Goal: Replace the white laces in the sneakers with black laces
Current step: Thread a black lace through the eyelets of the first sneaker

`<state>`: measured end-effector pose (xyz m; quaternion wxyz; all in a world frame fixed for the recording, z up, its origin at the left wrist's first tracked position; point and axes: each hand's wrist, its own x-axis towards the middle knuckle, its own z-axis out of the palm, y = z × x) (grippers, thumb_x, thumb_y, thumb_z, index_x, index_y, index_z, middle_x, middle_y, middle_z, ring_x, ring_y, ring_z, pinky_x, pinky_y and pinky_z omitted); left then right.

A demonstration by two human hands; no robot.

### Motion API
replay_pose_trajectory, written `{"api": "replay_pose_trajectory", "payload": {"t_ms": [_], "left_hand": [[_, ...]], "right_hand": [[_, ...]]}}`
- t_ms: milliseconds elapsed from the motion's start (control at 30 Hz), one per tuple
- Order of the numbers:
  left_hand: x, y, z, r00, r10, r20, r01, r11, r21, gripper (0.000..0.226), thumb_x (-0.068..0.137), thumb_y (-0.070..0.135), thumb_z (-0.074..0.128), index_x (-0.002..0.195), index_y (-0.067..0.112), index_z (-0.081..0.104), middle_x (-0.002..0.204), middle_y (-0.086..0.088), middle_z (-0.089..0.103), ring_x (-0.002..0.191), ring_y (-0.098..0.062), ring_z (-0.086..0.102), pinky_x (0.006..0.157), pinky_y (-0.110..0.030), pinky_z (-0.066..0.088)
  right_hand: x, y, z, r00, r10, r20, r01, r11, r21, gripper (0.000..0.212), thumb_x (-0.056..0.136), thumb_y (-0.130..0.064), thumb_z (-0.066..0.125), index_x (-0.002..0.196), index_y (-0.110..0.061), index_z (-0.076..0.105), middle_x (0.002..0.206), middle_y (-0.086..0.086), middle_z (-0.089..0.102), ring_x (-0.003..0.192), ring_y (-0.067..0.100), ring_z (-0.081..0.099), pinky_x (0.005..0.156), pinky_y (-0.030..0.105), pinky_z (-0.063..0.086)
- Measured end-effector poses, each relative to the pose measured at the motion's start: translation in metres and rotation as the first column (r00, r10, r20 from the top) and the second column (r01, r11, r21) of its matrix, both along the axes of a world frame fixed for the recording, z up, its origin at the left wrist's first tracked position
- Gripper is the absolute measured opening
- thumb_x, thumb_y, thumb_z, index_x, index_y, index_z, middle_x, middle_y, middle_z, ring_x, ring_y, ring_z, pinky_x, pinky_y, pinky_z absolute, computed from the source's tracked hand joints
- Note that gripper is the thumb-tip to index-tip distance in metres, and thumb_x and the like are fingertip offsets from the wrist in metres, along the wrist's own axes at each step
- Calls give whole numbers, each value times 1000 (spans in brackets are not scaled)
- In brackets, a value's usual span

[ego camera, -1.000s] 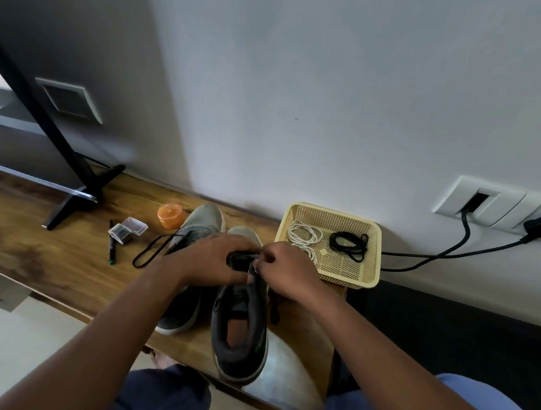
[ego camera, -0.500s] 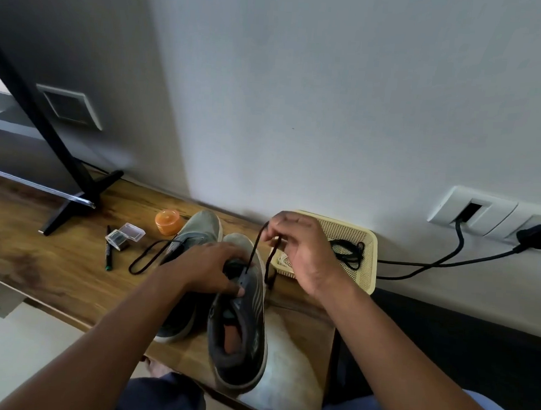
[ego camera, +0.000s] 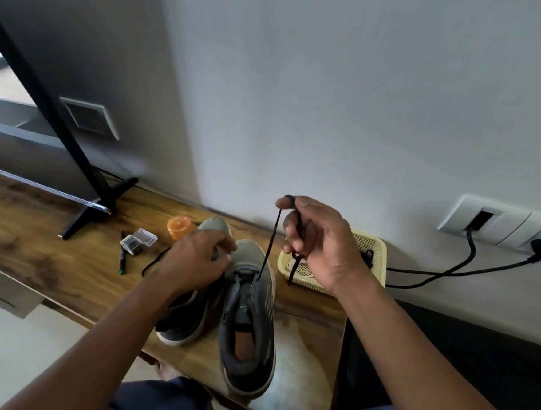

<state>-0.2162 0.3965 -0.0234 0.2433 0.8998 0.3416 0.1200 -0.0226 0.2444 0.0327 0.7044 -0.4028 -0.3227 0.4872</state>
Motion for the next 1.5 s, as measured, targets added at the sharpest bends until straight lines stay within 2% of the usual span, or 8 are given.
{"api": "replay_pose_trajectory", "payload": {"t_ms": [200, 333, 433, 600, 1033, 1133, 1267, 1500], "left_hand": [[19, -23, 26, 874, -101, 475, 334, 835, -437, 52, 96, 38, 66, 147, 30, 56, 140, 6, 66, 130, -14, 60, 105, -38, 51], [29, -33, 35, 786, -21, 618, 409, 767, -494, 19, 106, 25, 57, 109, 14, 72, 97, -10, 69, 94, -21, 64, 88, -33, 50], [22, -16, 25, 865, 152, 477, 49, 923, -382, 26, 107, 21, 59, 87, 25, 76, 69, 11, 66, 67, -5, 58, 68, -24, 46], [-9, 10, 6, 909, 406, 98, -395, 911, -113, 20, 99, 43, 63, 89, 37, 80, 89, 6, 76, 86, -19, 68, 76, -33, 53], [-8, 2, 1, 912, 387, -138, -376, 921, 99, 32, 93, 47, 66, 122, 34, 72, 120, -2, 69, 112, -27, 61, 98, -50, 51], [-6, -9, 16, 952, 302, -54, -299, 953, 52, 27, 89, 33, 71, 116, 28, 65, 109, 4, 65, 103, -20, 61, 83, -36, 49], [-11, -36, 30, 971, 214, -110, -213, 977, 23, 7, 89, 33, 74, 84, 30, 70, 85, 11, 67, 86, -14, 66, 73, -30, 49], [-12, -70, 16, 965, 123, -231, -123, 992, 16, 31, 84, 49, 77, 108, 29, 76, 100, 9, 75, 95, -9, 68, 86, -30, 57]], "right_hand": [[-10, 5, 17, 994, 109, 20, -110, 992, 60, 30, 106, -18, 50, 131, -5, 61, 70, 12, 55, 38, 10, 34, 44, 29, 19], [-14, 7, 17, 982, 128, 138, -122, 991, -46, 27, 106, -18, 53, 128, -8, 66, 70, 10, 51, 41, 10, 31, 44, 27, 12], [-8, 4, 16, 981, 96, 167, -78, 991, -110, 19, 104, -20, 58, 104, -7, 72, 64, 4, 46, 43, 10, 29, 46, 27, 13], [14, -3, 16, 992, -35, 119, 49, 991, -123, 28, 97, -38, 66, 82, -14, 69, 56, -3, 43, 43, 10, 29, 48, 26, 17], [16, -1, 31, 955, -107, -277, 118, 993, 24, 35, 95, -33, 67, 67, -10, 67, 78, 9, 67, 74, 22, 65, 85, 40, 56], [4, 4, 30, 986, 1, -164, -8, 999, -41, 44, 94, -43, 64, 86, 0, 72, 82, 14, 65, 67, 22, 59, 65, 34, 53], [-8, 15, 11, 965, 42, 260, 22, 971, -237, 17, 99, -8, 64, 108, 5, 72, 84, 14, 71, 50, 11, 48, 41, 19, 33], [-30, 24, -27, 732, 269, 626, 80, 878, -471, 24, 95, 2, 66, 110, -13, 77, 86, -1, 78, 65, 7, 65, 50, 19, 45]]}}
